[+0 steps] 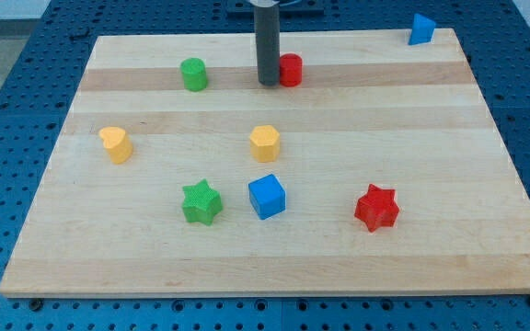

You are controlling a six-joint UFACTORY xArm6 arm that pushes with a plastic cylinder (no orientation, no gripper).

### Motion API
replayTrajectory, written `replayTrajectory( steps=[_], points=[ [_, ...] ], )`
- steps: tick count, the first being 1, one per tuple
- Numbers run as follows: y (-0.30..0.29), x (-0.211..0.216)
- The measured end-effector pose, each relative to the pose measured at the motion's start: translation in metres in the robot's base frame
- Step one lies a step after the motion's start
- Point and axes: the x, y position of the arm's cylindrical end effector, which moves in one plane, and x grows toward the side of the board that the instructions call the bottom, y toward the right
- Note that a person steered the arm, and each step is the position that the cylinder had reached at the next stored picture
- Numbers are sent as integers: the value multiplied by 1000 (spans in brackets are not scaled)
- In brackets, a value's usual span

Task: Slide the red circle closer to the blue triangle

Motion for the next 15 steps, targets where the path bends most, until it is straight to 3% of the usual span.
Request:
replayTrajectory(
  steps=[3,10,12,15],
  points=[
    [85,-59],
    [175,-38],
    [183,-13],
    [204,-31]
  ],
)
